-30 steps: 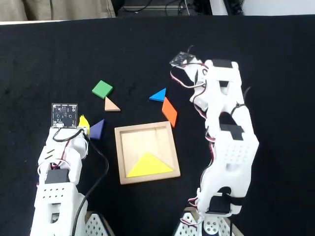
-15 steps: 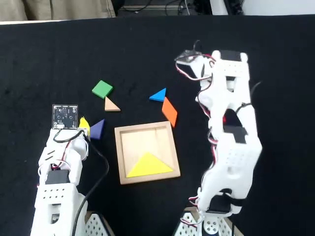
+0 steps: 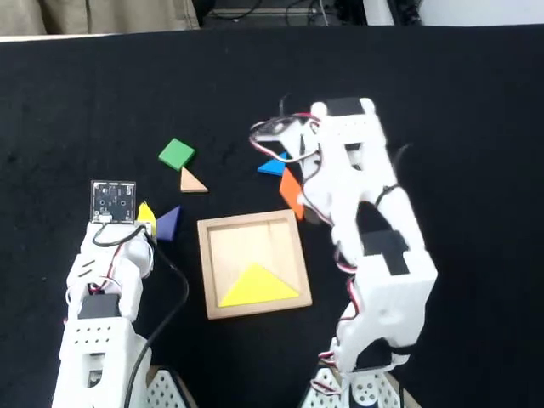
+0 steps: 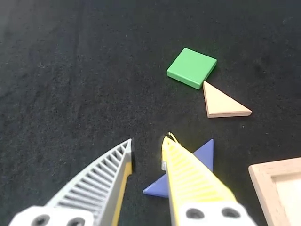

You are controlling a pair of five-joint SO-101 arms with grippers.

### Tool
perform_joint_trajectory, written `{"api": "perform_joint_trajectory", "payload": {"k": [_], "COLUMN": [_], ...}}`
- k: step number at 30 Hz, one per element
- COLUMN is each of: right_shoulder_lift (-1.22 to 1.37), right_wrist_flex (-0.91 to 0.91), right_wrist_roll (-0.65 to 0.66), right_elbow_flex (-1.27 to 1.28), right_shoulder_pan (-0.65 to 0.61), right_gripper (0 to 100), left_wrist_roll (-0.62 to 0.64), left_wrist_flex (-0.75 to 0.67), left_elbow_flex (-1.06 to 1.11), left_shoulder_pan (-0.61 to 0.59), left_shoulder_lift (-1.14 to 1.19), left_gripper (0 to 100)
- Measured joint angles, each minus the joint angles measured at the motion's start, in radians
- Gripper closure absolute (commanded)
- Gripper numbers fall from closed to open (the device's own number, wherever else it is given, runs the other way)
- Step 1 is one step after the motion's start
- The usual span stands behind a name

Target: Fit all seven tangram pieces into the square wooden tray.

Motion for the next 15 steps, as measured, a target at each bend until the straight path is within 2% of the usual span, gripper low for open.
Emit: {"api": "perform_joint_trajectory", "payload": {"k": [5, 7, 12, 15], "right_shoulder_lift": [-0.203, -0.31, -0.483, -0.486], "right_wrist_flex": [-0.078, -0.132, -0.365, -0.463], "right_wrist_roll": [-0.299, -0.374, -0.417, -0.416], "right_elbow_flex": [0.071, 0.158, 0.479, 0.552], "right_shoulder_pan": [0.006, 0.011, 0.011, 0.038], "right_gripper": [73.7, 68.2, 66.1, 65.8], "left_wrist_roll": [0.0, 0.0, 0.0, 0.0], "left_wrist_flex": [0.0, 0.0, 0.0, 0.0], "left_elbow_flex": [0.0, 0.0, 0.0, 0.0], "left_shoulder_pan": [0.0, 0.0, 0.0, 0.0], "left_shoulder_lift": [0.0, 0.0, 0.0, 0.0], "left_gripper": [88, 88, 88, 88]}}
